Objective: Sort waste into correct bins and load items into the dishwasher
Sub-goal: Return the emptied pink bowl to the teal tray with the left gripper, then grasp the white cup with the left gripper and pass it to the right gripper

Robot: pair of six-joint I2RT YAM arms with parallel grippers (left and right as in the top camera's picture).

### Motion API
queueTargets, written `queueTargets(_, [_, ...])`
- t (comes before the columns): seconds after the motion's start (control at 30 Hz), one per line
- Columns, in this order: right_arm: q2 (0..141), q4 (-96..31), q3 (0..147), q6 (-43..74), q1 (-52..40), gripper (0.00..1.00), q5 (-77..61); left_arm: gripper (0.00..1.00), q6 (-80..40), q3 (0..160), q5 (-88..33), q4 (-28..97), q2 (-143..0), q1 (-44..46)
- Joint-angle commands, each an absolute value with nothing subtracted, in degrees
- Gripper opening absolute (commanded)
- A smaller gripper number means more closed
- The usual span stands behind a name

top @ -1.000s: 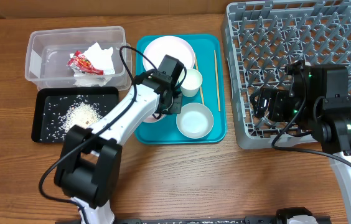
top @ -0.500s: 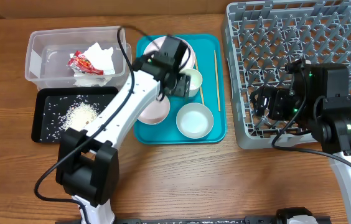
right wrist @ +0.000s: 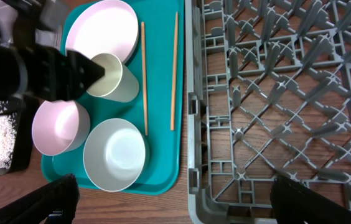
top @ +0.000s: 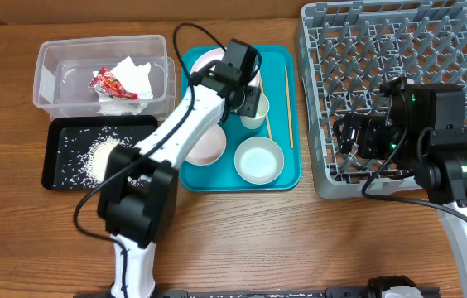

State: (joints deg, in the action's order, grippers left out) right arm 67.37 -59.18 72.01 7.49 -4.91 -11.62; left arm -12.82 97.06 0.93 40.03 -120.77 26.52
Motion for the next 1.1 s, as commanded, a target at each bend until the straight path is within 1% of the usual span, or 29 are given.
queueTargets(0.0, [67.3,-58.8,73.4,7.5,-4.8,1.00,-11.7,0.43,-12.0,98.1,-1.2,40.3,-122.3,26.3])
queueTargets(0.07, [67.3,-58.8,73.4,7.5,-4.8,1.00,-11.7,0.27,-12.5,98.1,-1.1,40.2,-122.3,26.3])
queueTargets(0.17, [67.3,-58.8,73.4,7.5,-4.8,1.00,-11.7,0.14,-13.9,98.8,-1.1,40.1,-122.1,26.3])
queueTargets(0.3, [67.3,-58.8,73.4,7.6,-4.8,1.00,-11.7,0.04,-15.1,101.3,-1.3,41.8,-122.1,25.8])
queueTargets(0.4, [67.3,-58.4,73.4,7.6,-4.8,1.00,-13.8,0.04,-15.7,105.6,-3.5,46.5,-122.1,25.0])
queueTargets(0.47, [67.3,-57.5,73.4,7.6,-4.8,1.00,-16.7,0.04,-15.7,110.3,-7.7,52.9,-122.1,23.6])
queueTargets(0.53, [67.3,-56.4,73.4,7.8,-4.8,1.00,-19.5,0.04,-15.7,114.9,-14.4,60.2,-122.1,21.6])
queueTargets(0.67, [67.6,-50.5,72.6,15.2,-4.8,1.00,-22.5,0.04,-15.0,120.7,-35.4,70.8,-122.1,16.0])
queueTargets(0.8, [70.4,-42.1,72.4,15.2,-4.8,1.00,-36.4,0.04,-8.7,120.9,-60.5,73.2,-122.1,10.5])
queueTargets(0.97, [76.1,-32.3,72.4,15.3,-4.8,1.00,-54.7,0.04,-3.4,120.9,-77.8,76.8,-122.1,6.8])
queueTargets(1.07, [79.5,-27.3,72.4,15.3,-5.1,0.98,-62.7,0.04,-0.6,120.9,-84.9,78.4,-122.1,6.0])
